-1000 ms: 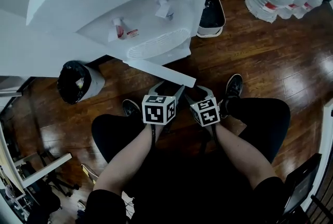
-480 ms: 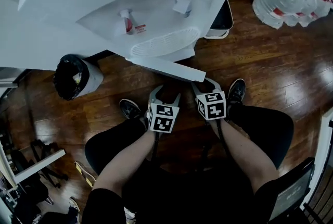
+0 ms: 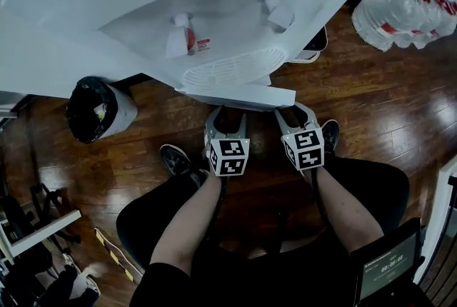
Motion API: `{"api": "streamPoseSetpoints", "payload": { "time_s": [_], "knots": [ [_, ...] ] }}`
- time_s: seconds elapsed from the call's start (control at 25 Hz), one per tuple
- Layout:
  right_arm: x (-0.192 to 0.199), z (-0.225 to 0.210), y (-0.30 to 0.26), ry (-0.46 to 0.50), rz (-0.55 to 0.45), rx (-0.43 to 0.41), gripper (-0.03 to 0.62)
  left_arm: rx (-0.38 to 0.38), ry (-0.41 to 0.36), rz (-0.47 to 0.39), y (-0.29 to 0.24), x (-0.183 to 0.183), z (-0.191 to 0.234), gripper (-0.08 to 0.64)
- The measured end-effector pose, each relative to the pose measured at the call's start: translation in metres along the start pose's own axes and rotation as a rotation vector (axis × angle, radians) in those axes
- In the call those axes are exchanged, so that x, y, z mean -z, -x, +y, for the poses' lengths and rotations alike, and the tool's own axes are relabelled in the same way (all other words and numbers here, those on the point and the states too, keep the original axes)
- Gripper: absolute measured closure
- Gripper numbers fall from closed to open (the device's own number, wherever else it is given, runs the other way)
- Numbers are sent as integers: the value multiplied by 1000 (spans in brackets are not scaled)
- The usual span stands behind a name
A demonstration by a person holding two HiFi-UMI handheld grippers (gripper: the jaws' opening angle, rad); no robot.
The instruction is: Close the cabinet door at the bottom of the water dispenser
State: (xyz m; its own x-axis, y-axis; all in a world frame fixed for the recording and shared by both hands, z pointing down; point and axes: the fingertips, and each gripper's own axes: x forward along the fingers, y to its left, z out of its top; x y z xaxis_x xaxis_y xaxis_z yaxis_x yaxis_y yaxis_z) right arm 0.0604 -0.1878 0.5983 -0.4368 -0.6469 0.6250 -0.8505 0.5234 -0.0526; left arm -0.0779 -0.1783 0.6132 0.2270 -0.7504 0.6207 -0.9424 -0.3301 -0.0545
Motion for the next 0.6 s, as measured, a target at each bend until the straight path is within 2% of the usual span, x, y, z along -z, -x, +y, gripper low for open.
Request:
{"api": "streamPoseSetpoints", "payload": {
  "time_s": [0.08, 0.12, 0.24, 0.36, 0.48, 0.6],
  "knots": [
    [7, 1, 1, 42, -2, -1, 429, -27, 38, -11, -6, 0, 5, 354],
    [15, 1, 0, 55, 12, 0, 393, -36, 53, -17, -9, 0, 5, 370],
    [35, 1, -11, 71, 53, 2, 365, -40, 46, -18, -14, -1, 2, 377],
    [27, 8, -26, 35, 58, -4, 365, -36, 28, 1, -16, 3, -3, 377],
    [19, 1, -36, -32, 58, 28, 362, -47, 80, 47, -16, 15, 1, 376],
    [16, -7, -42, -42, 71, 50, 365, -57, 123, 87, -15, 24, 5, 369]
  ]
}}
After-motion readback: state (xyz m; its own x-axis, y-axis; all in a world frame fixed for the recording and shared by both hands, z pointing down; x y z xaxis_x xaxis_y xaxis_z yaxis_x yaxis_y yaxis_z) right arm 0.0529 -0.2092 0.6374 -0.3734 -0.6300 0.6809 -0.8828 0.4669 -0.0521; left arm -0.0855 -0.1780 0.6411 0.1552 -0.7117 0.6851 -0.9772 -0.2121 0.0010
